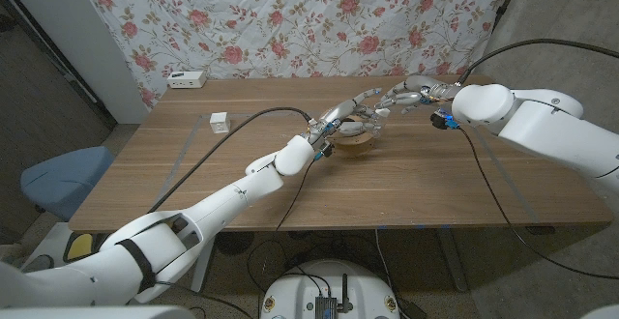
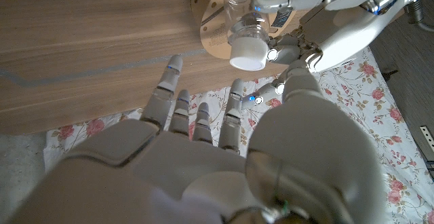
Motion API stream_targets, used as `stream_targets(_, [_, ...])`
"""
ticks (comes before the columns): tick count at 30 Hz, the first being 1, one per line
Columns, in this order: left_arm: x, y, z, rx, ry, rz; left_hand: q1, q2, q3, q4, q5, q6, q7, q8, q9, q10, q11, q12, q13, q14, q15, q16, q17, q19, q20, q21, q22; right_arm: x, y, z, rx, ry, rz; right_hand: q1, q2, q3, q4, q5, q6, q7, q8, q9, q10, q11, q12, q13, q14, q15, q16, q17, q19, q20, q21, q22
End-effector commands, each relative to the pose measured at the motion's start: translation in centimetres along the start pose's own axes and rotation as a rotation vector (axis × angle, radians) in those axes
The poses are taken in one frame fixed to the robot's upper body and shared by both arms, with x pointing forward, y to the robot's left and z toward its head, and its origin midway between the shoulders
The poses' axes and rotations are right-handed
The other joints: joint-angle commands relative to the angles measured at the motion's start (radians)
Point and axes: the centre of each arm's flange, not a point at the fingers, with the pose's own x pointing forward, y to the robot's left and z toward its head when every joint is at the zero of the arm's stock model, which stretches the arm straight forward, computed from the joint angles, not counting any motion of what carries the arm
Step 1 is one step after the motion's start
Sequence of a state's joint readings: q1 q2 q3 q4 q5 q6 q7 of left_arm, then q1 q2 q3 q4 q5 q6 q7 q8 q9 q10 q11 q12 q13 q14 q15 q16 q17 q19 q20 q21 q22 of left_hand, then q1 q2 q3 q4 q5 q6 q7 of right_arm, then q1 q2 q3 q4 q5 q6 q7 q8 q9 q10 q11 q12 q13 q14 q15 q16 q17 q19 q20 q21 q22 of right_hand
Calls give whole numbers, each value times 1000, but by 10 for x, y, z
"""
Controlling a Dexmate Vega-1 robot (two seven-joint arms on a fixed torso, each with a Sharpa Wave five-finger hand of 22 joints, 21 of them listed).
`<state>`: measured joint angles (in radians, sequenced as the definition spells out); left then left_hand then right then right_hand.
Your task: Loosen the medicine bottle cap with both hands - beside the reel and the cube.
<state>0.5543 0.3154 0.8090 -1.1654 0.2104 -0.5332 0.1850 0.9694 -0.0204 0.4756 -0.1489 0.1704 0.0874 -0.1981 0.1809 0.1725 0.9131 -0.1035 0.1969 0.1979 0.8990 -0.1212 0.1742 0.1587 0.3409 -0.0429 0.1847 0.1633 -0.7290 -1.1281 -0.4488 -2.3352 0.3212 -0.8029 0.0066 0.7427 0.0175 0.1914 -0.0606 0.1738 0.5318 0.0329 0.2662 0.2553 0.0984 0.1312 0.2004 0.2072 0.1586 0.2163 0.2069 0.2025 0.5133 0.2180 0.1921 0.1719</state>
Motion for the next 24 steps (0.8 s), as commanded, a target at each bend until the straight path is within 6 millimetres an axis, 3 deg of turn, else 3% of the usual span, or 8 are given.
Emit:
stream_targets(1, [-1,-1,0,1,-16,17,6,5,5,-2,6,-6,-1,0,1,57,-51,5,1,1,-79,1,3,5,-63,3,2,-2,-8,-4,-1,11,-29,-31,-1,-11,10,0,3,17,-7,0,5,24,8,2,12,3,4,5,4,-5,5,3])
stream_targets(9, [0,-1,-1,5,-25,23,5,4,4,-2,6,-6,-1,1,1,58,-53,6,1,1,-78,1,3,7,-63,3,3,-4,-10,-2,-21,37,-34,-65,-18,-27,14,3,14,44,-7,-1,21,47,14,4,31,2,9,5,20,-4,8,3])
stream_targets(16, [1,-1,0,17,-37,28,5,5,4,-1,6,-6,-1,1,1,60,-51,6,1,2,-79,1,3,6,-65,2,3,-5,-13,-3,-8,62,4,-89,-35,-37,11,22,2,71,-13,3,9,79,8,6,37,3,7,3,-8,0,-4,2])
stream_targets(24, [0,-1,-1,20,-39,35,5,6,4,-1,6,-6,-1,1,1,60,-51,6,1,2,-79,1,3,6,-66,1,3,-4,-13,-3,21,94,32,-147,-55,-57,18,35,21,109,-6,12,23,86,12,7,55,2,10,1,-6,-1,0,2])
